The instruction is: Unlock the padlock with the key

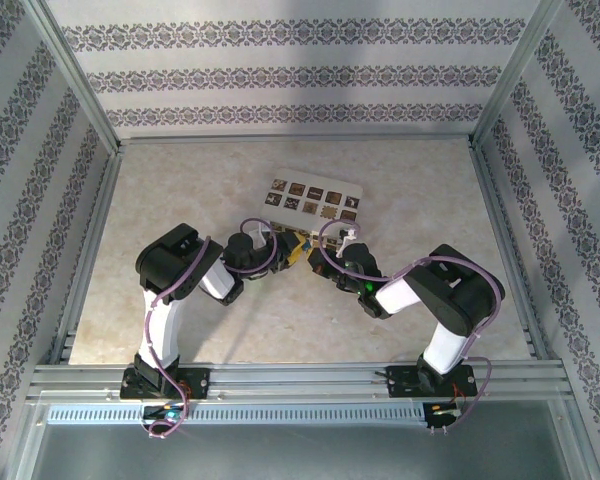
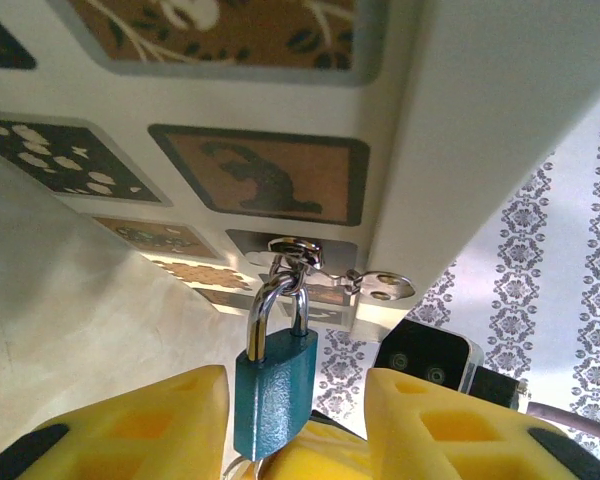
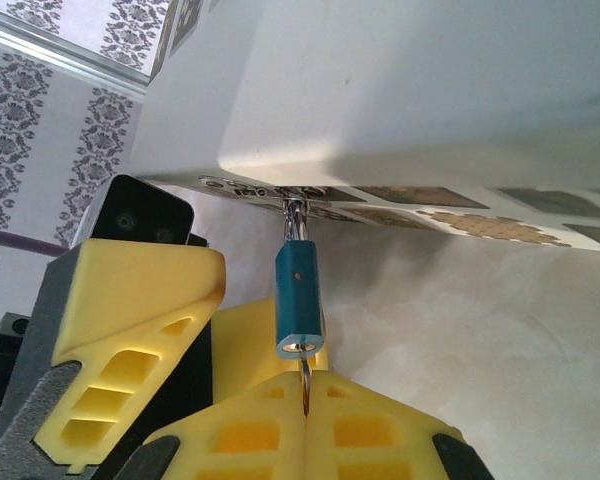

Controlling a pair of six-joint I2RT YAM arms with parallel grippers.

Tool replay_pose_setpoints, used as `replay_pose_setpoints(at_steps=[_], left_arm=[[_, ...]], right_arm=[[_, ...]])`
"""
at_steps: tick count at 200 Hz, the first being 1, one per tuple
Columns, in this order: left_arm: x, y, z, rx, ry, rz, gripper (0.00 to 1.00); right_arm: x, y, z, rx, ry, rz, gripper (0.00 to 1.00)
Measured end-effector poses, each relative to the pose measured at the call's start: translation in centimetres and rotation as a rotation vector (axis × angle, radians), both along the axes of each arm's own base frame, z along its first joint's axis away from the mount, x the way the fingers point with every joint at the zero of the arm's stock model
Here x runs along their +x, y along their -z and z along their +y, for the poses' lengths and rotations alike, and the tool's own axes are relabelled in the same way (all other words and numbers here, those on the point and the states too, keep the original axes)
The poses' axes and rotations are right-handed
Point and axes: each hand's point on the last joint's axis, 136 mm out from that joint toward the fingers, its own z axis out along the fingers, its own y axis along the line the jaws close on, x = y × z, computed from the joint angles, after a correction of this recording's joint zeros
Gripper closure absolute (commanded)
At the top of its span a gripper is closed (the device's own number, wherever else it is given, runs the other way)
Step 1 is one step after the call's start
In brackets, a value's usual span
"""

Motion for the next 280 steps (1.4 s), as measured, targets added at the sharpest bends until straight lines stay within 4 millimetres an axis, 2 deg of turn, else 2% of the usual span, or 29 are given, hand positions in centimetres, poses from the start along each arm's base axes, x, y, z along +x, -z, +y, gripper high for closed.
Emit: replay_pose_setpoints(at_steps=[93, 149, 161, 178, 198, 243, 259, 280], left_arm=[[0.3, 0.1, -0.1, -0.002, -0.007, 0.001, 0.72], [0.5, 0.1, 0.0, -0.003, -0.024, 0.007, 0.84], [0.5, 0.1, 0.0, -0.004, -0.027, 0.008, 0.86], [0.5, 0.1, -0.1, -0.008, -0.027, 0.014, 0.88], [0.0, -0.1, -0.1, -0.007, -0.028, 0.019, 0.90], [-0.4, -0.8, 0.8, 0.031, -0.066, 0.058, 0.92], [-0.4, -1.4, 0.8, 0.028, -0.071, 0.052, 0.92], [-0.4, -1.6, 0.9, 0.032, -0.078, 0.055, 0.93]], right_arm=[[0.2, -0.5, 0.4, 0.048, 0.011, 0.033, 1.00], [0.3, -0.9, 0.6, 0.091, 0.023, 0.053, 1.00], [0.3, -1.0, 0.6, 0.094, 0.026, 0.054, 0.98], [0.2, -1.0, 0.4, 0.094, 0.030, 0.060, 0.88], [-0.4, -1.2, -0.1, 0.093, 0.031, 0.064, 0.82], [-2.0, -4.4, -2.1, 0.053, 0.031, -0.032, 0.67], [-2.7, -5.9, -3.2, -0.017, 0.028, -0.094, 0.64], [-3.6, -8.7, -4.8, -0.145, 0.021, -0.223, 0.61]])
